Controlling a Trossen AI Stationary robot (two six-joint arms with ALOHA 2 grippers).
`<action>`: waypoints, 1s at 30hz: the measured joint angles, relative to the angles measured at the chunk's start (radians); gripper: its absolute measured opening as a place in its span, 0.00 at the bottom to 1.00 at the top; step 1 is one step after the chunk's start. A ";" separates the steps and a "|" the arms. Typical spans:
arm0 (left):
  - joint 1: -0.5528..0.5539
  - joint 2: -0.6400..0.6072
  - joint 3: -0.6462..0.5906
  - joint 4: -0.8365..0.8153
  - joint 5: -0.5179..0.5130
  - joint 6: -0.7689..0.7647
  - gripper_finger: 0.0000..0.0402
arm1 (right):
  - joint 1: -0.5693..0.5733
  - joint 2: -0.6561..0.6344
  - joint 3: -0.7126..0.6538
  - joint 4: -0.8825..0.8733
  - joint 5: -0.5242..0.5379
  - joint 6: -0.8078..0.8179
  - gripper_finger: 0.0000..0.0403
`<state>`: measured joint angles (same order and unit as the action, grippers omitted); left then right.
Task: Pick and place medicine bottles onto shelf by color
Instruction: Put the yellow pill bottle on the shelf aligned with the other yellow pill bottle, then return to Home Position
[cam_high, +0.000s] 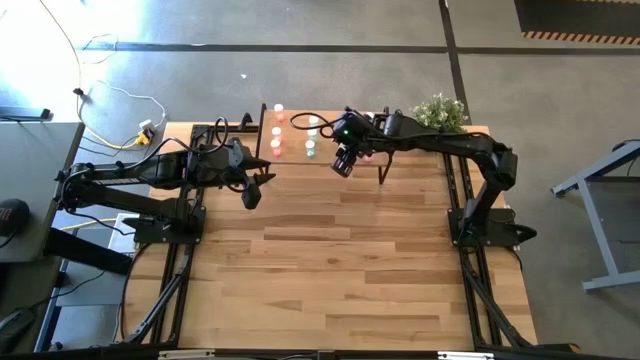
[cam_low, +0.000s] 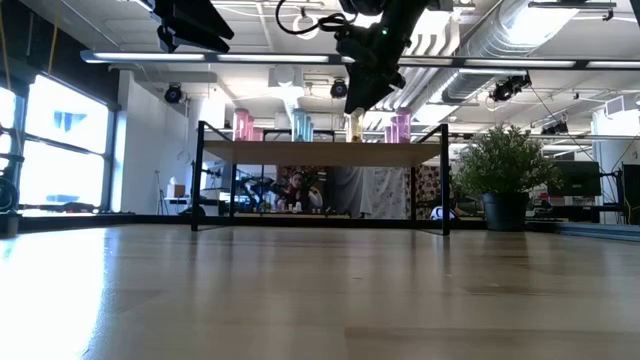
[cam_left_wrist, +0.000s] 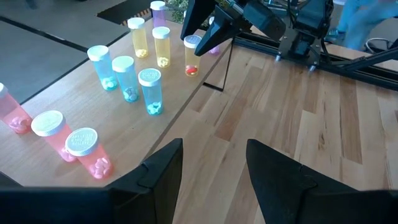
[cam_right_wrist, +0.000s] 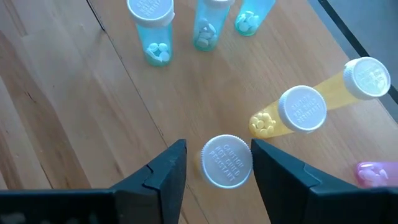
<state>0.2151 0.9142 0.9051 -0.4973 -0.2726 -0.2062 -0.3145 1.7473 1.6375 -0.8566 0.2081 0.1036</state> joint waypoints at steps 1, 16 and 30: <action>0.000 0.000 0.000 0.000 0.000 0.000 0.42 | 0.000 0.000 0.000 0.000 0.000 0.000 0.42; -0.001 0.000 0.000 -0.001 0.020 -0.013 0.42 | 0.000 -0.002 0.141 -0.090 -0.003 -0.005 0.42; -0.225 -0.204 -0.344 0.377 -0.003 0.024 0.42 | 0.086 -0.002 0.422 -0.243 -0.021 0.004 0.42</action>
<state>-0.0100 0.7100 0.5611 -0.1203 -0.2756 -0.1820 -0.2285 1.7451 2.0596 -1.0993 0.1874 0.1079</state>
